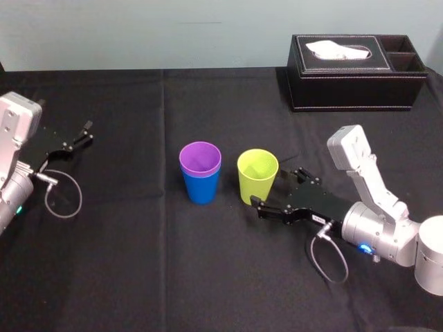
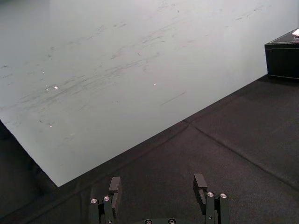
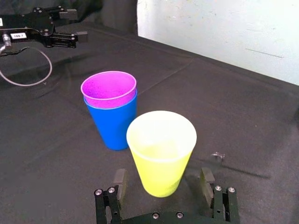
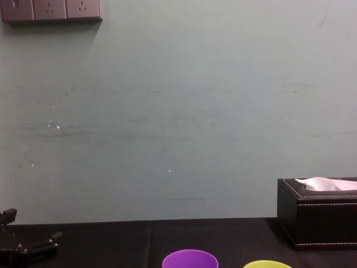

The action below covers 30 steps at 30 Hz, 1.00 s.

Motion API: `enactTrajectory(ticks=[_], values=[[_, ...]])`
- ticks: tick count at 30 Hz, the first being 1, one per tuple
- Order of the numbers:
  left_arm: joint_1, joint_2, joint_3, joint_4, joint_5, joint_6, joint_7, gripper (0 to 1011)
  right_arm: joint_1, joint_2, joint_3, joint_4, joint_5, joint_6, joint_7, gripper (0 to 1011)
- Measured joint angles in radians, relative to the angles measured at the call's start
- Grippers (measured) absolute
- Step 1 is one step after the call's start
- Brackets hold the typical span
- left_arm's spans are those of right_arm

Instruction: Stack the three plastic cups sequentially using one hand.

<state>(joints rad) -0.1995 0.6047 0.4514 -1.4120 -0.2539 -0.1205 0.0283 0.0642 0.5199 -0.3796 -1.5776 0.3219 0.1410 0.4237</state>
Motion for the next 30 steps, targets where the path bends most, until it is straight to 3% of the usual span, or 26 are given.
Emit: enactTrajectory(ticks=[30], values=[[0.0, 0.0, 0.0, 0.0, 0.0, 0.0, 0.0, 1010, 0.058, -0.047, -0.02, 0.049, -0.022, 0.025, 0.002, 1003]])
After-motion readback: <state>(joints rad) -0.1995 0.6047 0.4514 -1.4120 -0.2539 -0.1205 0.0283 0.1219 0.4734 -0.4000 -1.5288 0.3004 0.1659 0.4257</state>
